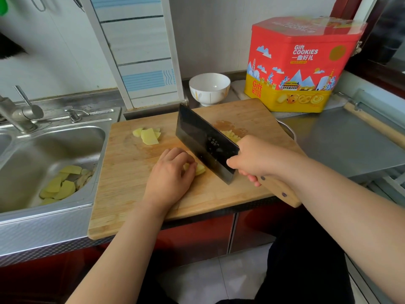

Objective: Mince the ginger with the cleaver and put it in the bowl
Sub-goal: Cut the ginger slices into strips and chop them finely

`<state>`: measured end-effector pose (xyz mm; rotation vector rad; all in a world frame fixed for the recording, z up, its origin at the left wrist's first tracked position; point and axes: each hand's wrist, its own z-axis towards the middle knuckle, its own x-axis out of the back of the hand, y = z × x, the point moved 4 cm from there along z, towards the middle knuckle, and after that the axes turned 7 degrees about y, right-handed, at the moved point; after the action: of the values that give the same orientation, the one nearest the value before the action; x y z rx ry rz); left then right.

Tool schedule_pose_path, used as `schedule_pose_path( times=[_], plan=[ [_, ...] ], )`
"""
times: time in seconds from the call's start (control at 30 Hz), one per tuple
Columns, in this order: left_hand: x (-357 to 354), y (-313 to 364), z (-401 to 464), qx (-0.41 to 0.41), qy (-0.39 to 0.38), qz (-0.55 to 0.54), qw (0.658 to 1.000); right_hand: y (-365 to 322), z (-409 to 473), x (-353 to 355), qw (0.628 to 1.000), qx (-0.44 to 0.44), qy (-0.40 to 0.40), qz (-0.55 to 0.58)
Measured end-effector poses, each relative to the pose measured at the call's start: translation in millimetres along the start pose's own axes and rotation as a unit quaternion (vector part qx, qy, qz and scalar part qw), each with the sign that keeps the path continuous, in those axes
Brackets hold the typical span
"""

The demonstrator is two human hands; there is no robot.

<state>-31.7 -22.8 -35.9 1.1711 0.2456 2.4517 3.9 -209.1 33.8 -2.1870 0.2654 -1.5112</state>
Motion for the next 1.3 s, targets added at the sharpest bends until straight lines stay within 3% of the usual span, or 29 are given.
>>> schedule_pose_path(
  times=[0.3, 0.7, 1.0, 1.3],
  plan=[
    [0.6, 1.1, 0.8, 0.011, -0.019, -0.014, 1.0, -29.0, -16.6, 15.1, 0.997, 0.042, 0.009, -0.063],
    [-2.0, -4.9, 1.1, 0.031, -0.029, -0.032, 0.999, -43.4, -12.2, 5.5, 0.99, 0.024, -0.026, -0.133],
    [1.9, -2.9, 1.1, 0.042, -0.026, -0.033, 0.998, -27.8, -7.1, -19.5, 0.995, 0.011, -0.027, -0.099],
    [4.4, -3.0, -4.4, 0.031, -0.016, -0.035, 0.999, -1.0, -6.6, -4.0, 0.999, 0.009, -0.003, 0.04]
  ],
)
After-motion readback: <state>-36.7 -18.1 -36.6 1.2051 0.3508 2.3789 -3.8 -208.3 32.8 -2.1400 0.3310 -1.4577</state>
